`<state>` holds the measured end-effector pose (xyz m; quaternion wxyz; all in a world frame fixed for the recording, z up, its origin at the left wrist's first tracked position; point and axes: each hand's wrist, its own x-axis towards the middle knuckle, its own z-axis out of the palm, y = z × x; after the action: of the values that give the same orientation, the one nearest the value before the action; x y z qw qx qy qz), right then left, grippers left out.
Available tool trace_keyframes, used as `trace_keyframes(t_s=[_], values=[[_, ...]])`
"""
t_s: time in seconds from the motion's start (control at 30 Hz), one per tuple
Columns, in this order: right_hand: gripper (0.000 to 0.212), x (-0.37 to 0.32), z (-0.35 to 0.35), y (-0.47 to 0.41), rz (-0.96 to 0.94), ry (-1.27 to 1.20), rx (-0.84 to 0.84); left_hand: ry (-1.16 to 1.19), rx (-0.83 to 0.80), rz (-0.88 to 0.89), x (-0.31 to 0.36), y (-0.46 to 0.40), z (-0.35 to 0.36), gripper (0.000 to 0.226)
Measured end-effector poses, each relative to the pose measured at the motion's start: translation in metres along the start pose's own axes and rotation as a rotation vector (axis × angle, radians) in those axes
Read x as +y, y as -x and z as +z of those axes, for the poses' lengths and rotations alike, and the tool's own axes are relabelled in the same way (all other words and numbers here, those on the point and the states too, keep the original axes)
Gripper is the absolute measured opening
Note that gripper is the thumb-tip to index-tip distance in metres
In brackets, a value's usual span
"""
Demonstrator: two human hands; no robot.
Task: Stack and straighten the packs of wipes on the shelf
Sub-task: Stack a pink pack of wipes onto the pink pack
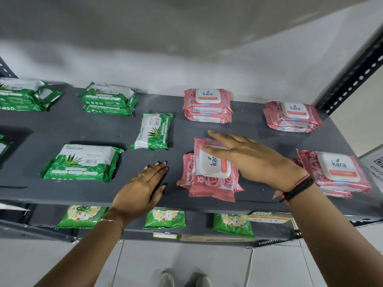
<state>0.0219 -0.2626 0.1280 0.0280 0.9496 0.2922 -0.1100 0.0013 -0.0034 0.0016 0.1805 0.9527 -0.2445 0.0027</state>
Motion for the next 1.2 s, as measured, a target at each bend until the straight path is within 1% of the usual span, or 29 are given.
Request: trace_keyframes(t_s=[0.07, 0.13, 0.27, 0.3, 0.47, 0.57, 0.67, 0.87, 1.03, 1.2], values=[[0.105, -0.003, 0.0, -0.003, -0.032, 0.037, -0.052, 0.003, 0.001, 0.003, 0.0, 0.0, 0.0, 0.053], [0.1, -0.004, 0.001, -0.004, -0.025, 0.052, -0.07, 0.005, 0.006, 0.003, 0.0, 0.0, 0.0, 0.053], [0.077, -0.003, 0.003, -0.006, 0.02, 0.039, -0.044, 0.005, 0.012, 0.004, 0.001, 0.0, 0.0, 0.054], [0.076, -0.004, 0.003, -0.007, 0.039, 0.025, -0.026, 0.0, 0.013, 0.006, 0.001, 0.0, -0.001, 0.054], [0.08, -0.014, 0.009, -0.009, 0.151, 0.065, 0.068, -0.029, 0.012, 0.014, 0.002, 0.0, -0.001, 0.053], [0.086, -0.014, 0.012, -0.008, 0.178, 0.005, 0.042, -0.024, 0.012, 0.007, 0.001, 0.0, 0.0, 0.053], [0.095, -0.01, 0.014, -0.006, 0.139, -0.041, -0.007, -0.022, 0.01, 0.007, 0.0, 0.0, 0.0, 0.053], [0.084, -0.008, 0.017, -0.008, 0.131, -0.028, 0.044, -0.012, 0.006, 0.015, 0.0, 0.0, 0.0, 0.054], [0.084, -0.007, 0.02, -0.007, 0.136, -0.043, 0.076, -0.019, 0.01, 0.014, 0.001, 0.0, -0.001, 0.054], [0.085, -0.008, 0.021, -0.006, 0.144, -0.056, 0.067, -0.032, 0.003, 0.007, 0.004, 0.0, -0.003, 0.054]])
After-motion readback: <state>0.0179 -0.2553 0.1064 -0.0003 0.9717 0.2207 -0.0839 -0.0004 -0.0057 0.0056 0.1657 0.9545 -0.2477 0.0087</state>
